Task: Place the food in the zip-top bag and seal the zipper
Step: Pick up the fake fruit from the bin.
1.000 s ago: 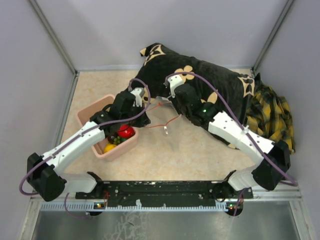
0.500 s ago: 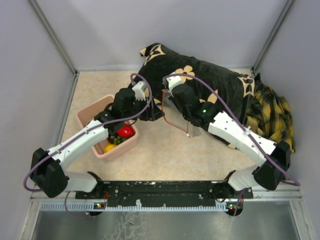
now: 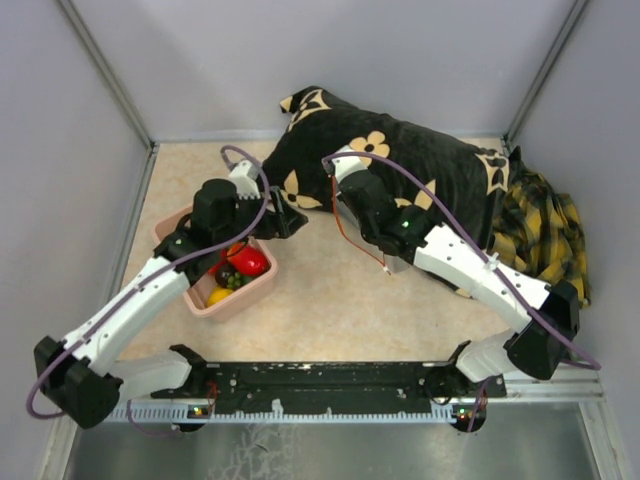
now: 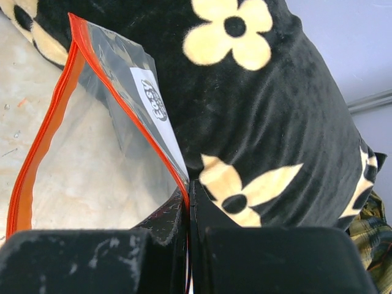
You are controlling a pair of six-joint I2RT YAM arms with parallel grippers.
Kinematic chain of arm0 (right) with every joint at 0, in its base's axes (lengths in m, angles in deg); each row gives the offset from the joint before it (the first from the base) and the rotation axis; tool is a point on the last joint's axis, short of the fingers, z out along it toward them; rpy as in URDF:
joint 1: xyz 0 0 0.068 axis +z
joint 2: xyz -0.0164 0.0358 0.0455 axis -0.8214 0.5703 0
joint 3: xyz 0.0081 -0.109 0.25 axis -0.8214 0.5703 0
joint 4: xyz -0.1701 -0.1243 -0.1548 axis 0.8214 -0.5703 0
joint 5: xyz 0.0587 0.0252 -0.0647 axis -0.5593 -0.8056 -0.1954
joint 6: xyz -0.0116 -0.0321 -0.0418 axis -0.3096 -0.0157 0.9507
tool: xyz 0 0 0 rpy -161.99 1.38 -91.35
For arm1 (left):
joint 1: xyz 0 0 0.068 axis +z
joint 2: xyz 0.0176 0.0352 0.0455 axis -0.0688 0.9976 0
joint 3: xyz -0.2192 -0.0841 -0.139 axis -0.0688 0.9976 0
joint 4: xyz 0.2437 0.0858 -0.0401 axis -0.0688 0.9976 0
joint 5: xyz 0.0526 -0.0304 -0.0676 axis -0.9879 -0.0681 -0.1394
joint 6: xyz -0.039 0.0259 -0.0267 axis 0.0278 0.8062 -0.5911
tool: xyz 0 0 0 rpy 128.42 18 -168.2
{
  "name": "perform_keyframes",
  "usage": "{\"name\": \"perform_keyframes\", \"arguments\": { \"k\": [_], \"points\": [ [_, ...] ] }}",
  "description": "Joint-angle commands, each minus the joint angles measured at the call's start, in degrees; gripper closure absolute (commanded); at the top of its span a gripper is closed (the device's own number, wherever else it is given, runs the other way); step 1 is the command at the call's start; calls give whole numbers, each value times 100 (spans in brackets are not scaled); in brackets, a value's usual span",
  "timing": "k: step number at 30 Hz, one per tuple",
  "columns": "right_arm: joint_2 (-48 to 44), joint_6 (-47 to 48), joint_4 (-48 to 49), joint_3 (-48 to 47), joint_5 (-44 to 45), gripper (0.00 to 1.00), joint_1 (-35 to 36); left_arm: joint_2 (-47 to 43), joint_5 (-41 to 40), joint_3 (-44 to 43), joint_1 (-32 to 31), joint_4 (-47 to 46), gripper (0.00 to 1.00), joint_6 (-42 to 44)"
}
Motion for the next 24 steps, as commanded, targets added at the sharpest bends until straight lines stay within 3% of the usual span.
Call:
{"name": "perform_keyframes", "arguments": {
  "k": [1, 6, 11, 14, 19, 24],
  "points": [
    [42, 143, 138, -288, 218, 100, 71, -567, -1102, -76, 195, 1323, 16, 250],
    [43, 134, 191, -236, 146, 100, 73, -745, -1640, -133, 566, 2534, 12, 390],
    [57, 126, 174, -235, 121, 100, 75, -600, -1458, -50, 1127, 3209, 9, 55],
    [32, 98, 173, -215, 115, 100, 70, -610, -1244, 51, 1428, 3509, 1, -381],
    [50, 75, 192, -206, 34, 100, 72, -327, -1262, -12, 1697, 4165, 1, -1701],
    [42, 74, 232, -157, 34, 100, 72, 126, -1027, -104, 1754, 4312, 1, -2369]
  ]
}}
